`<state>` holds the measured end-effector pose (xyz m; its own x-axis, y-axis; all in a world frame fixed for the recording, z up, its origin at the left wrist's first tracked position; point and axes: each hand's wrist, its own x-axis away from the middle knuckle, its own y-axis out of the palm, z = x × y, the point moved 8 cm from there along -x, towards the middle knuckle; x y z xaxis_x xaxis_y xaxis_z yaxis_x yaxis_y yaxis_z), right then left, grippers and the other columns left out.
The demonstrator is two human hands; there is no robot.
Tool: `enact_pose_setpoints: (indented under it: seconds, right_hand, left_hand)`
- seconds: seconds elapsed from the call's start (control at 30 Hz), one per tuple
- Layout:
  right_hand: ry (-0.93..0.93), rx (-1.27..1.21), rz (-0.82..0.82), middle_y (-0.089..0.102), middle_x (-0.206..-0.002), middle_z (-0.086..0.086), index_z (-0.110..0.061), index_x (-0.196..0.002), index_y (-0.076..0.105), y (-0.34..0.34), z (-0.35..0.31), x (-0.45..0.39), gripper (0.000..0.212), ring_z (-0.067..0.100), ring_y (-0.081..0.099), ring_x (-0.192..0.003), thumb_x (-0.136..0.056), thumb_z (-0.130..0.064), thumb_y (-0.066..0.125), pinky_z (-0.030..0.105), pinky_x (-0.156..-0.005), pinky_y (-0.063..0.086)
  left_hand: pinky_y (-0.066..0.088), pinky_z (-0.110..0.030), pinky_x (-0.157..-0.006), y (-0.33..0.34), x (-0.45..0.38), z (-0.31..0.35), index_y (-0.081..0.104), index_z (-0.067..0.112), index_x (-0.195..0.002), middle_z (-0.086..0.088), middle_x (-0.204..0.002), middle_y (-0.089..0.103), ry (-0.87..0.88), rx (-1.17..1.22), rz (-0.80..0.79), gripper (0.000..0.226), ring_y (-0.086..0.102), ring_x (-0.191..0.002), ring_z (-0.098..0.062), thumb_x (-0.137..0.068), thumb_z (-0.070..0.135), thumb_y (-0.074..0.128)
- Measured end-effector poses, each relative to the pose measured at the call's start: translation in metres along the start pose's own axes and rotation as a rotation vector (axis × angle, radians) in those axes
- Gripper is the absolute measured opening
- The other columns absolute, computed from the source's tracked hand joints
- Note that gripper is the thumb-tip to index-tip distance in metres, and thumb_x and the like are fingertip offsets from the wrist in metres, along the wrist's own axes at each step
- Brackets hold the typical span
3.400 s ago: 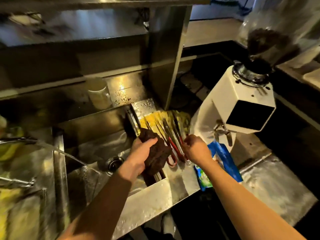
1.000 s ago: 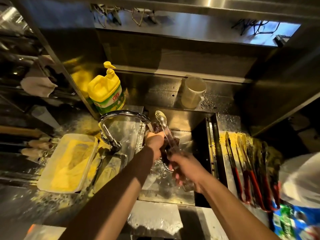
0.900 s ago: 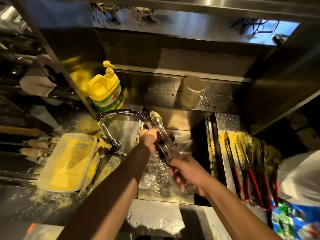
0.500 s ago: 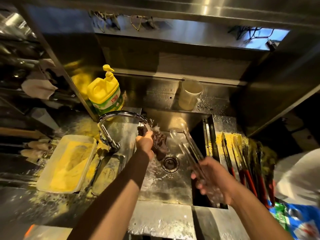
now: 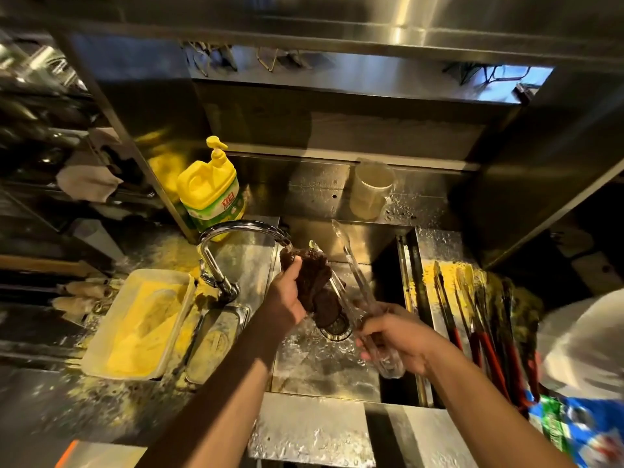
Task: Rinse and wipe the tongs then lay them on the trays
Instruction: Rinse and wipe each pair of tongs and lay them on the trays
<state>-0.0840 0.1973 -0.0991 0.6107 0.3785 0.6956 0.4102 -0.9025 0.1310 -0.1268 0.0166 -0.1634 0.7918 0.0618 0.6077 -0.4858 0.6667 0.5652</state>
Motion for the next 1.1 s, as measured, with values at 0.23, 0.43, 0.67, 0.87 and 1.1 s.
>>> enact_pose_setpoints:
  seconds: [0.23,0.43,0.67,0.87,1.1]
  right_hand:
    - [-0.014,0.186,0.049,0.073,-0.074,0.011,-0.009,-0.112,0.061,0.022,-0.004,0.003,0.031,0.013,0.059,-0.047,-0.084,0.006,0.063,0.024,-0.043,0.049]
    - [-0.05,0.211,0.066,0.066,-0.064,0.003,-0.021,-0.106,0.065,0.026,0.007,0.008,0.035,0.012,0.054,-0.044,-0.082,0.003,0.06,0.025,-0.043,0.048]
    - [-0.04,0.234,0.128,0.066,-0.069,0.007,-0.014,-0.096,0.062,0.034,0.005,0.0,0.017,0.01,0.057,-0.043,-0.083,-0.002,0.06,0.025,-0.044,0.048]
    - [-0.042,0.289,0.128,0.067,-0.082,0.01,-0.016,-0.101,0.06,0.036,-0.009,-0.003,0.019,0.011,0.06,-0.049,-0.086,-0.004,0.061,0.028,-0.049,0.05]
    - [0.023,0.373,0.157,0.063,-0.063,0.012,0.006,-0.118,0.061,-0.005,-0.007,0.042,0.038,0.018,0.052,-0.042,-0.08,0.001,0.062,0.031,-0.043,0.042]
  left_hand:
    - [0.061,-0.04,-0.06,0.0,-0.001,0.001,0.057,-0.003,-0.116,-0.022,-0.095,0.074,0.04,-0.175,0.143,0.029,0.073,-0.072,-0.028,-0.095,0.014,0.065]
    - [0.06,-0.044,-0.076,-0.006,-0.029,0.031,0.047,0.008,-0.115,-0.023,-0.119,0.063,0.152,-0.277,0.418,0.038,0.068,-0.093,-0.032,-0.086,0.001,0.07]
    - [0.058,-0.038,-0.06,-0.01,-0.043,0.027,0.054,0.001,-0.117,-0.023,-0.105,0.067,0.1,-0.253,0.362,0.034,0.069,-0.08,-0.031,-0.087,0.004,0.07]
    - [0.061,-0.05,-0.07,0.004,-0.041,0.025,0.051,-0.002,-0.131,-0.032,-0.118,0.064,0.086,-0.23,0.322,0.046,0.072,-0.087,-0.035,-0.087,-0.002,0.065]
    - [0.056,-0.042,-0.091,-0.032,-0.039,0.061,0.063,-0.005,-0.123,-0.024,-0.123,0.068,0.242,-0.471,0.593,0.039,0.068,-0.11,-0.036,-0.09,0.015,0.069]
